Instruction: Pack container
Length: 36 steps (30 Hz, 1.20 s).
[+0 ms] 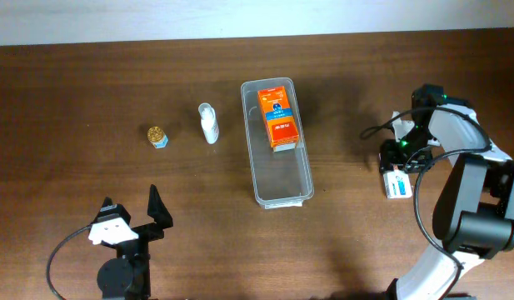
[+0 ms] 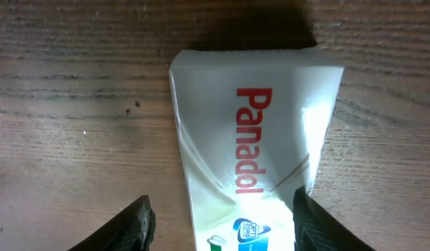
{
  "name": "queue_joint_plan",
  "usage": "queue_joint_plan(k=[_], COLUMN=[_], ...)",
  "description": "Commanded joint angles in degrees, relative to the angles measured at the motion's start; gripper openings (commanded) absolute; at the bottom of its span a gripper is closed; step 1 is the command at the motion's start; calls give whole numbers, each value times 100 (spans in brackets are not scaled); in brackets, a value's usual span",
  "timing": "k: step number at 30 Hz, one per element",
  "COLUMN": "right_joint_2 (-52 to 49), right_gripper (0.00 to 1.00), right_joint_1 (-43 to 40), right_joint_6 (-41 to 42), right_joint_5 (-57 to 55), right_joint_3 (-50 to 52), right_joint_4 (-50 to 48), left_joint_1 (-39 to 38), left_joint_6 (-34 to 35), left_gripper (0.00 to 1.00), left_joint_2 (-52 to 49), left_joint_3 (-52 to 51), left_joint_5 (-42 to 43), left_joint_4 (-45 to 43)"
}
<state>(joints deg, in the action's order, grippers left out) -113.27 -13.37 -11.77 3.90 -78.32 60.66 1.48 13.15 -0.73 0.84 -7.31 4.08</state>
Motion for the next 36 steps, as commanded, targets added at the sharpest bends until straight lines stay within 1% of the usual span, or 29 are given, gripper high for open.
queue_joint_plan(k=[1, 5, 10, 20, 30, 31, 32, 36], right_joint_2=[-68, -68, -68, -68, -68, -68, -68, -68], right_gripper=[56, 53, 53, 54, 53, 52, 49, 43], right_joint_1=[-15, -17, -17, -15, -22, -22, -22, -22], right_joint_6=[-22, -24, -20, -20, -22, -22, -22, -22], right_joint_5=[-9, -15, -400, -396, -584, -619, -614, -616], right_joint_3=[260, 275, 273, 273, 280, 280, 280, 280], right_joint_4=[-162, -269, -411, -413, -507, -516, -529, -549], left_joint_1=[9, 9, 9, 9, 9, 9, 9, 9], left_joint_6=[52, 52, 52, 50, 52, 52, 52, 52], left_gripper=[99, 99, 99, 99, 99, 99, 99, 99], left_joint_2=[37, 37, 37, 37, 37, 37, 37, 37], left_joint_3=[-33, -33, -31, -33, -33, -33, -33, -33], left_joint_5=[63, 63, 63, 61, 61, 63, 61, 61], left_joint_4=[2, 2, 2, 2, 2, 2, 2, 2])
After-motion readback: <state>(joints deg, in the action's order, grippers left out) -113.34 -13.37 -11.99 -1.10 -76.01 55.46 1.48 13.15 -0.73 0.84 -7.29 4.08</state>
